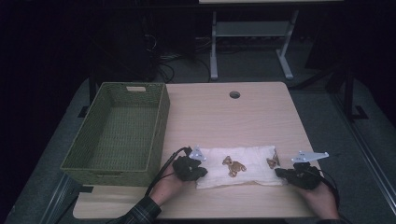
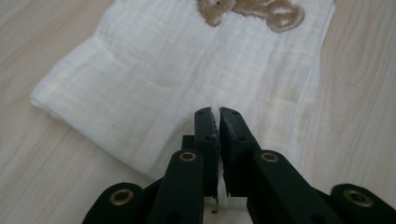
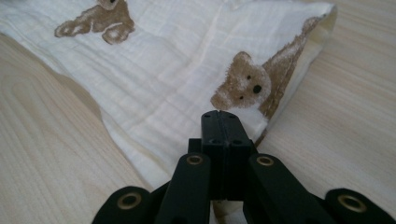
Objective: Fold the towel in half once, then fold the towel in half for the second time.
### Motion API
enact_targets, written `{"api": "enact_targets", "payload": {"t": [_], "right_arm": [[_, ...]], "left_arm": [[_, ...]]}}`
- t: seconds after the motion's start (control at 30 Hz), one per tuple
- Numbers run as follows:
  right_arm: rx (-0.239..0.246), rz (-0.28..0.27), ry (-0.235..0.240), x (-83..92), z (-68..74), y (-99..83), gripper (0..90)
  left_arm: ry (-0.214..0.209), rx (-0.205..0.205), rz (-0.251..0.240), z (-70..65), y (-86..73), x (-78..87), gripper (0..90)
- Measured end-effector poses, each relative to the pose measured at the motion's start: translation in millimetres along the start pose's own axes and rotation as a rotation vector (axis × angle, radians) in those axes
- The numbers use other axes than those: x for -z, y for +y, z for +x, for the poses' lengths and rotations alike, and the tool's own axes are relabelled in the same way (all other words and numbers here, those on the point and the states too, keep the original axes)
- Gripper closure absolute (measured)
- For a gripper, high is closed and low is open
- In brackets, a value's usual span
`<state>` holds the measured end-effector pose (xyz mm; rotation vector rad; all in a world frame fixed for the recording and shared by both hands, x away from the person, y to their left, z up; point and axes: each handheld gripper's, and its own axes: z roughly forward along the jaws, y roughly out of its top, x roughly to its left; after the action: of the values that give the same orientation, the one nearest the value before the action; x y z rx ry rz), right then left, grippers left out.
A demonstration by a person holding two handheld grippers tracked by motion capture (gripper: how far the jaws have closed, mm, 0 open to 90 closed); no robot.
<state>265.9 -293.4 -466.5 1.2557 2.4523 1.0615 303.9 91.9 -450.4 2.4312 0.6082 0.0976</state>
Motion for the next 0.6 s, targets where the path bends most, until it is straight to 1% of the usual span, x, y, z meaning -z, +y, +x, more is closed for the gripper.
{"api": "enact_targets", "payload": {"t": [0.07,0.13,0.17,0.23,0.27,0.3,0.33,0.4,0.43,0.47,0.5,0.53,0.57,0.6], "right_arm": [[0.003,-0.009,0.0,0.6,2.5,2.1,89.8],[0.019,-0.02,0.006,0.4,5.2,5.1,89.9],[0.018,-0.026,0.007,0.1,7.2,6.7,89.9],[0.023,-0.035,0.021,-1.6,10.5,10.3,89.9],[0.025,-0.046,0.03,-3.5,13.4,13.4,89.9],[0.03,-0.053,0.036,-4.8,14.4,15.0,90.0],[0.03,-0.053,0.036,-4.8,14.4,15.0,90.0],[0.029,-0.058,0.046,-8.1,17.7,18.4,89.9],[0.035,-0.061,0.05,-10.1,18.9,20.7,90.0],[0.036,-0.06,0.052,-12.1,21.0,23.1,90.0],[0.044,-0.063,0.056,-15.2,23.9,26.8,89.9],[0.048,-0.066,0.061,-17.1,25.8,29.2,89.9],[0.052,-0.067,0.069,-19.3,27.9,31.5,90.0],[0.045,-0.065,0.074,-20.6,30.2,33.5,90.0]], "left_arm": [[0.001,0.005,-0.013,1.7,3.2,0.2,83.1],[0.005,0.003,-0.022,4.6,6.9,1.2,80.6],[0.004,0.001,-0.028,6.3,9.2,2.3,79.1],[0.003,0.012,-0.057,10.7,15.8,3.6,76.4],[0.003,0.012,-0.057,10.7,15.8,3.6,72.6],[0.0,0.004,-0.058,13.0,18.3,4.1,71.2],[-0.002,0.006,-0.066,15.2,20.9,3.9,71.2],[-0.001,0.006,-0.082,19.0,26.4,3.5,66.0],[-0.004,0.008,-0.089,20.6,29.5,2.4,66.0],[0.0,-0.002,-0.096,23.1,34.5,0.7,64.3],[-0.006,-0.014,-0.09,25.1,37.9,-0.7,62.3],[-0.009,-0.012,-0.099,26.1,41.2,-3.0,61.0],[-0.01,-0.016,-0.099,27.4,43.5,-4.1,59.8],[-0.014,-0.017,-0.1,29.0,46.5,-6.4,58.9]]}}
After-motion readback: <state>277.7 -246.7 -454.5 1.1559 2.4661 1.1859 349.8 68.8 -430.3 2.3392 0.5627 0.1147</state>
